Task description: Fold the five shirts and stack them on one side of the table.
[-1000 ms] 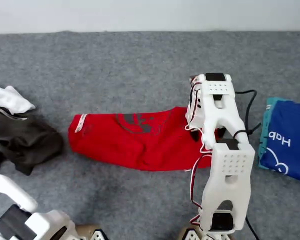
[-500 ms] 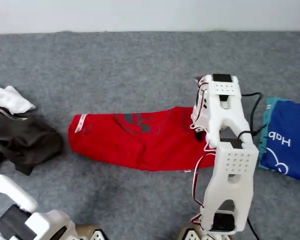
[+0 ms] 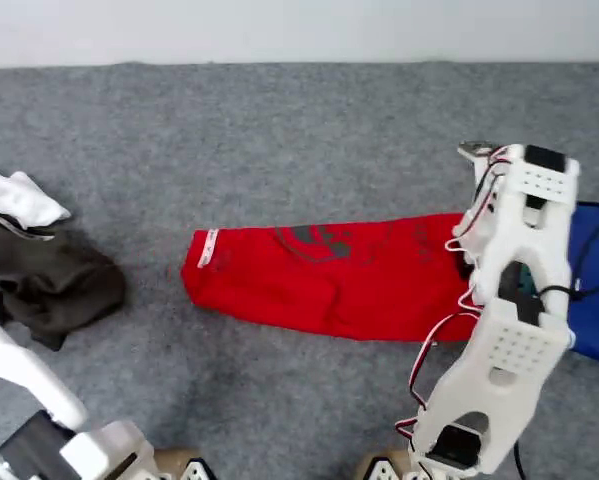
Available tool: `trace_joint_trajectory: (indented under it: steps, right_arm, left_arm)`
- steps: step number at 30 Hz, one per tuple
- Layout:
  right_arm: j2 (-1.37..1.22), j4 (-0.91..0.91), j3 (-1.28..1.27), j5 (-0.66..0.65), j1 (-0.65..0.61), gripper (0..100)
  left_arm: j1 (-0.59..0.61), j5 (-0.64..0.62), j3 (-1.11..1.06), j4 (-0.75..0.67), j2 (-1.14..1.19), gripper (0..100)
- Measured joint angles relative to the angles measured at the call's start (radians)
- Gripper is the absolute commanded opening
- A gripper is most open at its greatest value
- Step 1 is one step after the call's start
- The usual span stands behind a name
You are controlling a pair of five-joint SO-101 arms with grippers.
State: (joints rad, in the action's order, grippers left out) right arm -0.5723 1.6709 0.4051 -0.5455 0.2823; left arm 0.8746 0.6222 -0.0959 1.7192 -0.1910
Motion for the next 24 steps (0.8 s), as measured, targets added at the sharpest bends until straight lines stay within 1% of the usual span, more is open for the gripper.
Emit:
trace_joint_trajectory:
  steps: [4, 9, 12, 15, 20, 24]
  right_arm:
    - [0.084, 0.074, 0.000, -0.052, -0.018, 1.0]
    - [0.244, 0.083, -0.006, -0.063, -0.143, 1.0]
    - [0.348, 0.083, -0.041, -0.055, -0.250, 1.0]
    - [0.408, 0.083, -0.074, -0.017, -0.374, 1.0]
    - [0.413, 0.083, -0.074, 0.066, -0.598, 1.0]
    - [0.358, 0.057, -0.074, 0.127, -0.760, 1.0]
  left_arm:
    - [-0.037, 0.000, 0.000, 0.000, -0.043, 2]
    - [-0.043, 0.002, 0.000, 0.000, -0.052, 2]
    - [-0.043, 0.003, 0.000, 0.000, -0.052, 2]
    - [-0.043, 0.005, 0.000, 0.000, -0.052, 2]
    - [-0.043, 0.005, 0.000, 0.000, -0.052, 2]
    - [-0.043, -0.023, 0.000, 0.000, -0.052, 2]
